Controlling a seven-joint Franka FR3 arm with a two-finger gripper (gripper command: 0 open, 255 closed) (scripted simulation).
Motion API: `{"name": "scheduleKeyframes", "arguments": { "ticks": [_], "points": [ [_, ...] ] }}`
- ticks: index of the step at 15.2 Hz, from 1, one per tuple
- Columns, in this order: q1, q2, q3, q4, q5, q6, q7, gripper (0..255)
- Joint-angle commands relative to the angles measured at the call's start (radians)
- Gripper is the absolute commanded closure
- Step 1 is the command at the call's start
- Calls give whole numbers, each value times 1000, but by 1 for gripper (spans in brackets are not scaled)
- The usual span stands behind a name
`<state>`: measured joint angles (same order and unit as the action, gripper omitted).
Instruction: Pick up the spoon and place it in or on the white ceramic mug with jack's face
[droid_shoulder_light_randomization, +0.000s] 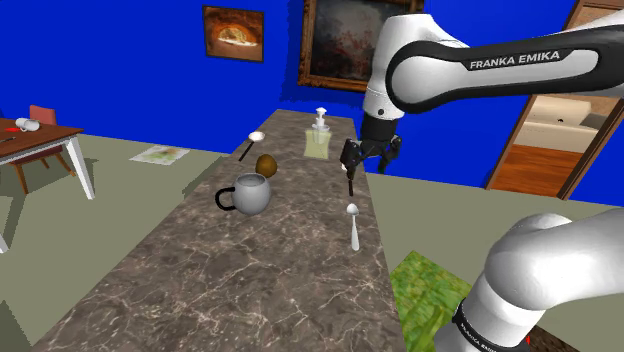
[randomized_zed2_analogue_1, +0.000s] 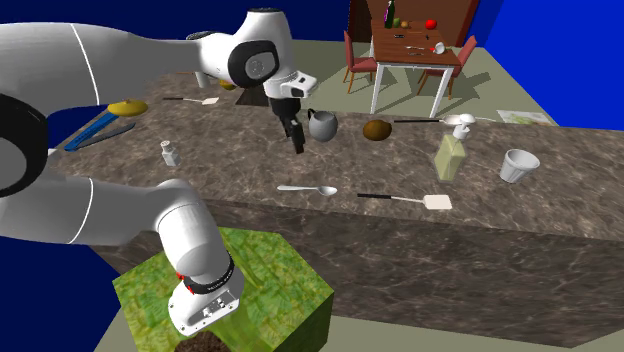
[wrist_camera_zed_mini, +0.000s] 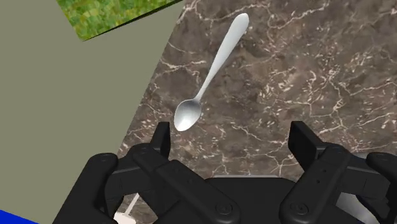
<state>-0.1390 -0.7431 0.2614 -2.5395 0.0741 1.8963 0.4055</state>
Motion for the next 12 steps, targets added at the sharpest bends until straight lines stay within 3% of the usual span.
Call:
{"name": "scheduleKeyframes", "arguments": {
  "ticks": [1, 9, 12],
  "points": [
    [-30, 28, 51, -43, 3, 59, 109, 0],
    [-179, 218, 245, -145, -20, 275, 530, 0],
    [-191, 242, 256, -163, -28, 314, 548, 0]
  ]
}}
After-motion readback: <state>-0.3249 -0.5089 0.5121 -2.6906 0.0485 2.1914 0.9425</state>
